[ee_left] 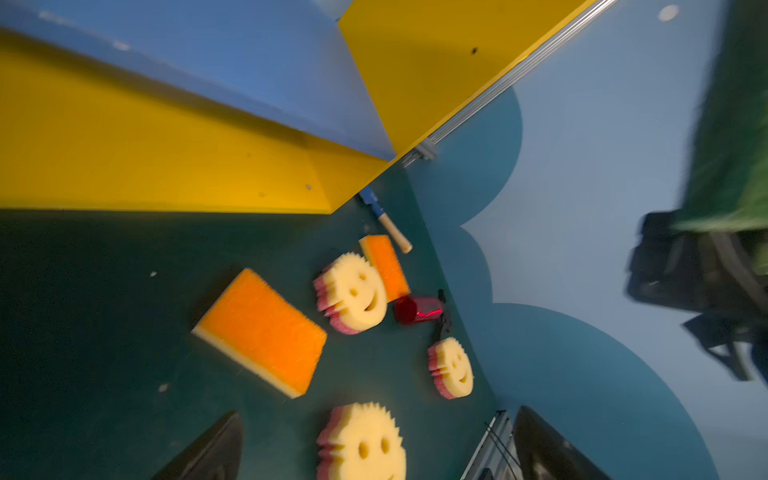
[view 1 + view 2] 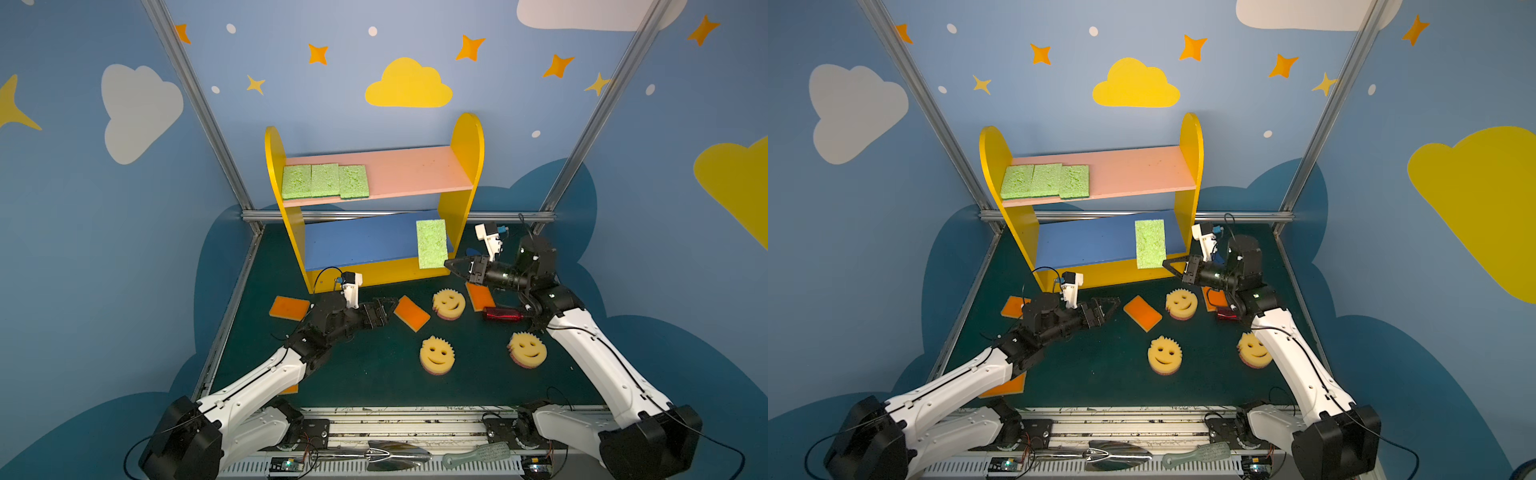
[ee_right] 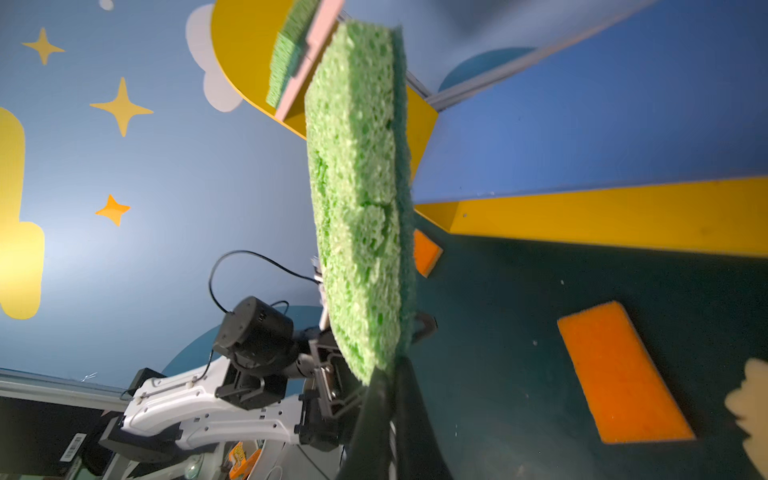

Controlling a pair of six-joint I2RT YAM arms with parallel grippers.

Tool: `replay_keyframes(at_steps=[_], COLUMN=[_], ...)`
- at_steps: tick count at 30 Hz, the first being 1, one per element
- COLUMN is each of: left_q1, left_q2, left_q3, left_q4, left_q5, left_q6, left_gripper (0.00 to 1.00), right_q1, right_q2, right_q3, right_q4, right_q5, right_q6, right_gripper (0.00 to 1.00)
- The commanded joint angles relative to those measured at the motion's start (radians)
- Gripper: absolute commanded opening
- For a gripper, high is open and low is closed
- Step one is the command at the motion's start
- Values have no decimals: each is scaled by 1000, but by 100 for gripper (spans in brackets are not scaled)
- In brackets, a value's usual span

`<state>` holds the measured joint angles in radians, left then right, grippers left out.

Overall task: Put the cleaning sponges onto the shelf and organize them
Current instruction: 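Carry the green sponge with the right gripper onto the pink shelf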

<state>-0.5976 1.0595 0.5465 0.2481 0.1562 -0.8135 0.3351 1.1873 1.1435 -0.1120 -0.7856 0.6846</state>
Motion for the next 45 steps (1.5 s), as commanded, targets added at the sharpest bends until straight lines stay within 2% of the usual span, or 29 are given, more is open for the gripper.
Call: replay_keyframes(at_steps=[1, 11, 23, 28, 31, 45], left_q1=[-1, 1, 0, 4, 5, 12], left_q2=[-25, 17, -24, -10, 8, 59], left_q3=[-9, -48, -96, -106, -106, -99], left_q4=[-78, -30, -29, -22, -14, 5], left_q5=[-53, -90, -171, -182, -182, -184], left_q6=[38, 45, 97, 105, 102, 94], left_gripper=[99, 100, 99, 100, 99, 99], right_q1=[15, 67, 97, 118, 124, 138], right_q2=[66, 308, 705, 837, 882, 954], right_q3=[135, 542, 1123, 1311, 1364, 1385], right_q4=[-50, -188, -372, -426, -431, -352], right_q5=[4, 54, 34, 19, 16, -9], right_q6=[-13, -73, -108, -106, -97, -43], right_gripper=[0, 0, 0, 0, 0, 0])
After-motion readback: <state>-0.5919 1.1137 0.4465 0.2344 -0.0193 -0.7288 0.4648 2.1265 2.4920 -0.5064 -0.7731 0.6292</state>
